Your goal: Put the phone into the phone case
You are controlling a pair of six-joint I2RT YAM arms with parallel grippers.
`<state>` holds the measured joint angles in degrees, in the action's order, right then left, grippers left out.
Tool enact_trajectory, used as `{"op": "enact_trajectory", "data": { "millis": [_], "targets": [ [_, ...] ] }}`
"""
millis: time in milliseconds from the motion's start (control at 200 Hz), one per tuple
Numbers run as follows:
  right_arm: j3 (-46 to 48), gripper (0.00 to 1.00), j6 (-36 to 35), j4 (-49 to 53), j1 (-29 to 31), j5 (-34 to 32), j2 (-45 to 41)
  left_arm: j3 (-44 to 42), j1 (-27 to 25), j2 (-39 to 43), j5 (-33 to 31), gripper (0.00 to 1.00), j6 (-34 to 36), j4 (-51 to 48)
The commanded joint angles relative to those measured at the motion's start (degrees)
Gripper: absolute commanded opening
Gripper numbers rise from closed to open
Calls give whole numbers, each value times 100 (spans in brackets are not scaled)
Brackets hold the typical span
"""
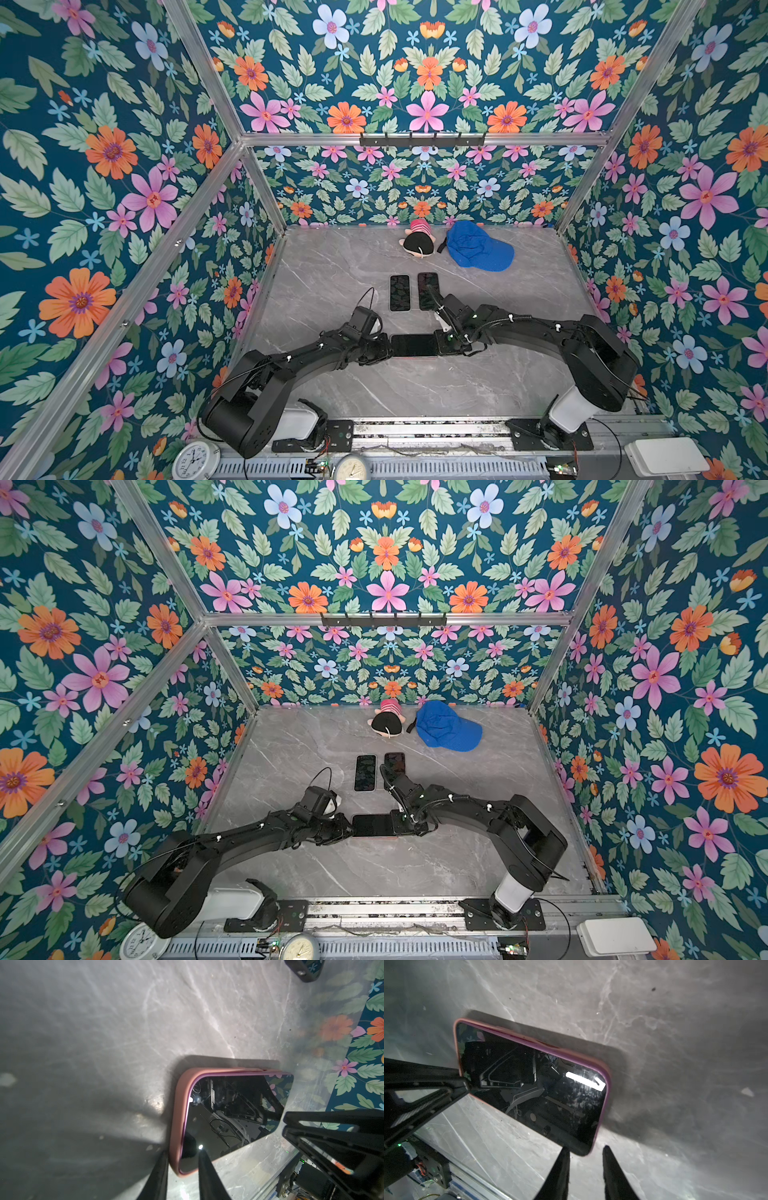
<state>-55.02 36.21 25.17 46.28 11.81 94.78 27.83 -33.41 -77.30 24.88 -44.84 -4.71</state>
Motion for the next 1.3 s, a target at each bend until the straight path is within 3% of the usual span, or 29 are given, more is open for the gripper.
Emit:
{"op": "enact_trajectory", "data": {
  "millis": [0,400,790,1025,1130,1215,1295],
  "targets": [
    [-51,27,36,-26,10,70,198,-6,2,-22,-73,29,71,-126],
    [25,10,96,-360,45,484,287,89,-89,-179,73,34,66,53],
    [380,9,419,-892,99,839,321,102,-332,-355,148,38,-29,334],
    [340,9,416,-776,122,767,255,190,-322,-370,14,37,54,116],
    [212,9,223,-207,127,355,-18,258,-257,-220,-324,39,186,-372],
    [76,14,-56,314,101,-130,-376,191,-186,-54,-485,46,198,-616],
    [-99,26,-325,550,40,-332,-501,116,-179,19,-517,51,181,-724]
  ]
}}
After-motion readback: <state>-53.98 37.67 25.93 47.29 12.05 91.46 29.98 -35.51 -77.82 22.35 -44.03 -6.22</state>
